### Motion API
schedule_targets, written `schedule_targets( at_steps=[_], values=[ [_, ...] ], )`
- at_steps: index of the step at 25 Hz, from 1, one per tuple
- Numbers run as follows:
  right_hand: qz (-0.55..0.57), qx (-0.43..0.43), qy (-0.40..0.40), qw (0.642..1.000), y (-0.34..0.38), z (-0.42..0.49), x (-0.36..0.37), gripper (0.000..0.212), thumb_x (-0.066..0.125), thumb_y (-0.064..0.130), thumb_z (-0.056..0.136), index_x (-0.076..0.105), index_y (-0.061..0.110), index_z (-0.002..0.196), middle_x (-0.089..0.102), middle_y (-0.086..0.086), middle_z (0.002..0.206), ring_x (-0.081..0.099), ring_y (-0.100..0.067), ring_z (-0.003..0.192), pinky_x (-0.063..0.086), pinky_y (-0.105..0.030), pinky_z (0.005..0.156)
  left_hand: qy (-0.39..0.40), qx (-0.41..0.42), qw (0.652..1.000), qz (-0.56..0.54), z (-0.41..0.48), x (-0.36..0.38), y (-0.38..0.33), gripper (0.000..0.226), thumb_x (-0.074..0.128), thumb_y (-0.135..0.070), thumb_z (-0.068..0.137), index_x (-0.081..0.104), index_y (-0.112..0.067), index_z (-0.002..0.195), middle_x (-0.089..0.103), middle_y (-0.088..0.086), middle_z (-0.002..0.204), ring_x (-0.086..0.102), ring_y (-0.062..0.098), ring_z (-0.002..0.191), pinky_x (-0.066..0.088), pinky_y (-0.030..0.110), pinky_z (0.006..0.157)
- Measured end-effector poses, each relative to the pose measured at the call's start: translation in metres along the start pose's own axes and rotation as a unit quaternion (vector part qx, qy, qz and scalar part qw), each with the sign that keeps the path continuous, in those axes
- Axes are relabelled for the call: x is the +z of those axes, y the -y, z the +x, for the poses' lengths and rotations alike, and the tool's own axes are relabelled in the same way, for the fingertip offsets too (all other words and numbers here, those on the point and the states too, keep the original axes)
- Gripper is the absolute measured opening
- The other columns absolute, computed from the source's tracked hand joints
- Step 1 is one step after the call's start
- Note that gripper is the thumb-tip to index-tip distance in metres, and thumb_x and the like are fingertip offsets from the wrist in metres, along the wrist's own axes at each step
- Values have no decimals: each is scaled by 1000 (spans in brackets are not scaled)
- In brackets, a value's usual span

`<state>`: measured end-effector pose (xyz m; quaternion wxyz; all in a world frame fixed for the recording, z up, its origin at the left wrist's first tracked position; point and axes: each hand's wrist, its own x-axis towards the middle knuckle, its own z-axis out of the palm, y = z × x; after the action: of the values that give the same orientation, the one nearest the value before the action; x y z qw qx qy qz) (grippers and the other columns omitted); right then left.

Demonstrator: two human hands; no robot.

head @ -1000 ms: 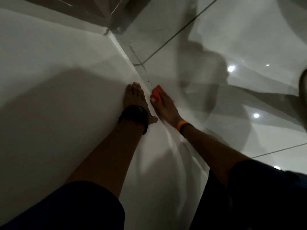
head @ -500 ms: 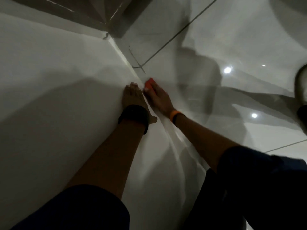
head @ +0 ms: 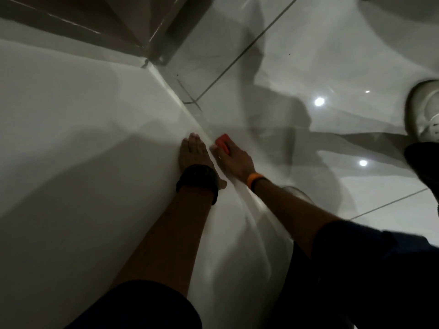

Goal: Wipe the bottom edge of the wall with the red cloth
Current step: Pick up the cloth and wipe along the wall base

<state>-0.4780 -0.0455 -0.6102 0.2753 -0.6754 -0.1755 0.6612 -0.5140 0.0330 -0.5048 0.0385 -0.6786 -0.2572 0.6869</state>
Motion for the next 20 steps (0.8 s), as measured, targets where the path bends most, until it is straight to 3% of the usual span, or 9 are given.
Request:
schedule_targets(
  at_steps=[4, 8, 11, 13, 14, 15, 17, 18, 20],
  values=[
    [10, -71, 54, 996, 12, 30, 0, 58, 43, 44, 107, 28, 20, 158, 30, -7, 165, 32, -27, 151, 20, -37, 121, 15, 3, 1000, 12, -7, 5, -10, 118, 42, -78, 90, -10, 4, 158, -14, 24, 165, -13, 37, 155, -8, 46, 125],
    [-3, 54, 38, 998, -52, -34, -7, 65, 41, 58, 103, 25, 28, 158, 33, -4, 164, 36, -27, 148, 26, -40, 122, 17, 4, 1000, 4, -10, 7, -14, 119, 41, -79, 89, -10, 4, 158, -15, 24, 165, -14, 37, 155, -9, 46, 125],
    [-44, 137, -21, 989, -76, -71, -2, 62, 39, 69, 97, 47, 27, 143, 64, -7, 135, 60, -35, 124, 44, -42, 103, 18, 3, 1000, 6, -18, 10, -18, 121, 41, -81, 88, -11, 4, 158, -16, 24, 165, -13, 37, 155, -8, 47, 126],
    [-31, 118, -44, 992, -59, -61, 0, 52, 36, 69, 98, 56, 28, 124, 69, 0, 98, 67, -32, 102, 46, -37, 87, 19, 8, 1000, 10, -23, 12, -21, 121, 41, -81, 88, -11, 3, 158, -16, 24, 165, -14, 37, 155, -8, 47, 126],
    [-29, 90, -40, 995, -50, -48, 2, 52, 36, 68, 99, 55, 28, 126, 68, 1, 98, 67, -30, 102, 45, -36, 86, 19, 9, 1000, 11, -23, 13, -24, 121, 41, -81, 88, -11, 3, 158, -15, 24, 165, -14, 36, 155, -8, 47, 126],
    [-26, 45, -23, 998, -38, -38, 3, 56, 36, 66, 100, 51, 27, 137, 68, -2, 116, 63, -29, 113, 45, -37, 94, 17, 8, 1000, 10, -23, 14, -26, 122, 42, -81, 87, -10, 3, 158, -15, 24, 165, -14, 36, 155, -9, 47, 125],
    [-22, -14, 7, 1000, -33, -18, 11, 69, 37, 68, 99, 31, 28, 155, 41, -1, 160, 43, -26, 143, 36, -45, 117, 18, 15, 1000, 7, -20, 15, -30, 123, 43, -82, 86, -10, 2, 158, -15, 23, 165, -14, 36, 155, -9, 46, 125],
    [-15, -2, 11, 1000, -41, -19, 11, 71, 38, 69, 98, 26, 31, 157, 33, 1, 164, 38, -25, 147, 33, -46, 120, 21, 19, 1000, 5, -21, 16, -32, 124, 44, -82, 85, -10, 3, 158, -15, 23, 165, -14, 36, 155, -9, 46, 125],
    [-2, 66, 14, 998, -69, -49, -1, 69, 43, 67, 98, 28, 32, 156, 42, -4, 160, 45, -29, 142, 35, -41, 114, 21, 18, 1000, 7, -24, 18, -35, 125, 44, -83, 85, -10, 3, 158, -15, 23, 165, -14, 35, 155, -9, 46, 126]
  ],
)
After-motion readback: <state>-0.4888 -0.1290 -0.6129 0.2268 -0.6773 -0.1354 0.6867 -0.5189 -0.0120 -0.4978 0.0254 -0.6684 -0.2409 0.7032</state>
